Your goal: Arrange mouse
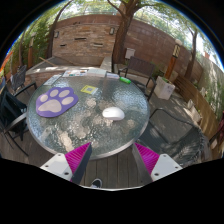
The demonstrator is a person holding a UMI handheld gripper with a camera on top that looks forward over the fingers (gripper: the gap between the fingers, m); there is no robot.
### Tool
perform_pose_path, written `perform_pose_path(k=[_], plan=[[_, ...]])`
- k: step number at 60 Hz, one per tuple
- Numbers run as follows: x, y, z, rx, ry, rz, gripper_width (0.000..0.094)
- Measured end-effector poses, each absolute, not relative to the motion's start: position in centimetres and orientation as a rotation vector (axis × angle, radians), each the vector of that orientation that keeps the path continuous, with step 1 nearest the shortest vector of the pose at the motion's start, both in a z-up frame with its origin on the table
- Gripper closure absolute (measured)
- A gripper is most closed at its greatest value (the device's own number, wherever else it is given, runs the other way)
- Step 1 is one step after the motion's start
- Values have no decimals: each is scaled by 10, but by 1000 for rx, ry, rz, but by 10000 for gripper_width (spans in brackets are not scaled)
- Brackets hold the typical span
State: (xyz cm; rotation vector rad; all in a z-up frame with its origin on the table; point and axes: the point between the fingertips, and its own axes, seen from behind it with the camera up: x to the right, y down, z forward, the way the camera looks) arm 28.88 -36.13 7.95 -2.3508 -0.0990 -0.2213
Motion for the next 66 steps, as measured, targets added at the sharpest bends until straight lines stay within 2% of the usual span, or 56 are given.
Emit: perform_pose_path(k=[12, 22, 48, 52, 57, 66], plan=[[327, -264, 23, -2301, -98, -151, 90], [342, -215, -13, -2329, -122, -102, 63], [342, -118, -15, -2284, -146, -18, 86], [342, -110, -17, -2289, -124, 4, 182], [340, -109, -16, -2296, -116, 24, 396], [341, -108, -18, -2313, -86, -10, 498]])
